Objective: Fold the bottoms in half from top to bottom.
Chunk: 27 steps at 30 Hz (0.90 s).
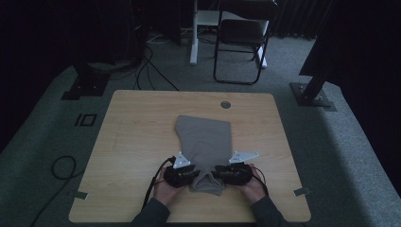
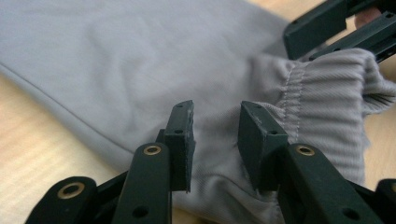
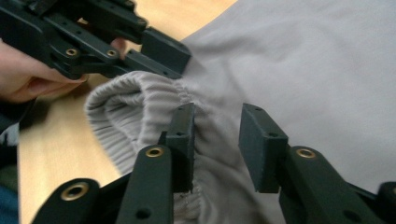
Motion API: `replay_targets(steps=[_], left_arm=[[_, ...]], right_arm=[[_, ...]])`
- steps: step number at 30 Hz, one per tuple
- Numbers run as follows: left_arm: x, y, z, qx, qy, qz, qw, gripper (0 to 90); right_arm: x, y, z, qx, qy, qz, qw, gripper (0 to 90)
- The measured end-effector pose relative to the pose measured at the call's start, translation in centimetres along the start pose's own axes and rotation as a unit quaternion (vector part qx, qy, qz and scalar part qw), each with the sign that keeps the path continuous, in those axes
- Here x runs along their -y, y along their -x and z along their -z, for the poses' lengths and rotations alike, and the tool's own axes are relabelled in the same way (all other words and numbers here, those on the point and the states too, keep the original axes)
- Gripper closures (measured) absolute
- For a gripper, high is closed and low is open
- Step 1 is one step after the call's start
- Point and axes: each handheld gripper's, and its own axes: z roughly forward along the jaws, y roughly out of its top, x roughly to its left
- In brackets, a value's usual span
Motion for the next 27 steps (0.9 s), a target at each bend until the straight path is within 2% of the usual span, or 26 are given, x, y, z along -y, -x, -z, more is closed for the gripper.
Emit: replay_targets(steps=[4,8,10,11,14,16,17,19,23,24,27], left_arm=[[0.8,0.1,0.3,0.017,-0.003,0.002,0.9999,65.4],[0.2,-0.2,0.8,0.007,0.018,0.020,0.9996,64.8],[-0.4,-0.3,0.8,0.008,0.026,0.028,0.9992,64.6],[-0.4,-0.1,0.6,0.012,0.023,0.025,0.9994,64.0],[-0.1,0.5,-0.1,0.002,-0.009,0.003,1.0000,63.9],[0.6,0.6,-0.3,0.003,-0.015,0.009,0.9999,64.0],[1.0,0.6,-0.2,0.007,-0.012,0.019,0.9997,64.0],[1.5,0.6,0.0,0.017,-0.007,0.028,0.9994,64.0],[2.1,1.2,0.6,0.025,-0.013,0.027,0.9992,64.1],[2.1,1.3,0.8,0.026,-0.012,0.023,0.9993,64.1],[1.6,1.1,1.5,0.018,0.015,0.020,0.9995,64.1]], right_arm=[[0.6,-0.6,0.1,-0.004,-0.024,0.014,0.9996,61.8],[0.1,-0.6,0.3,0.016,-0.007,0.002,0.9998,58.9],[0.0,-0.6,0.3,0.019,-0.003,-0.003,0.9998,58.1],[-0.5,-0.7,0.0,0.012,0.003,-0.011,0.9999,56.4],[-0.3,-1.2,-0.7,0.014,-0.019,0.003,0.9997,55.7],[0.3,-1.2,-0.8,0.021,-0.035,0.009,0.9991,55.6],[0.6,-1.2,-0.8,0.025,-0.042,0.011,0.9987,55.6],[1.2,-0.8,-0.6,0.025,-0.053,0.005,0.9982,55.4],[1.9,-0.2,0.0,0.032,-0.069,0.000,0.9971,55.5],[2.1,-0.1,0.2,0.031,-0.068,0.000,0.9972,55.4],[1.9,0.1,0.5,0.044,-0.054,0.001,0.9976,55.2]])
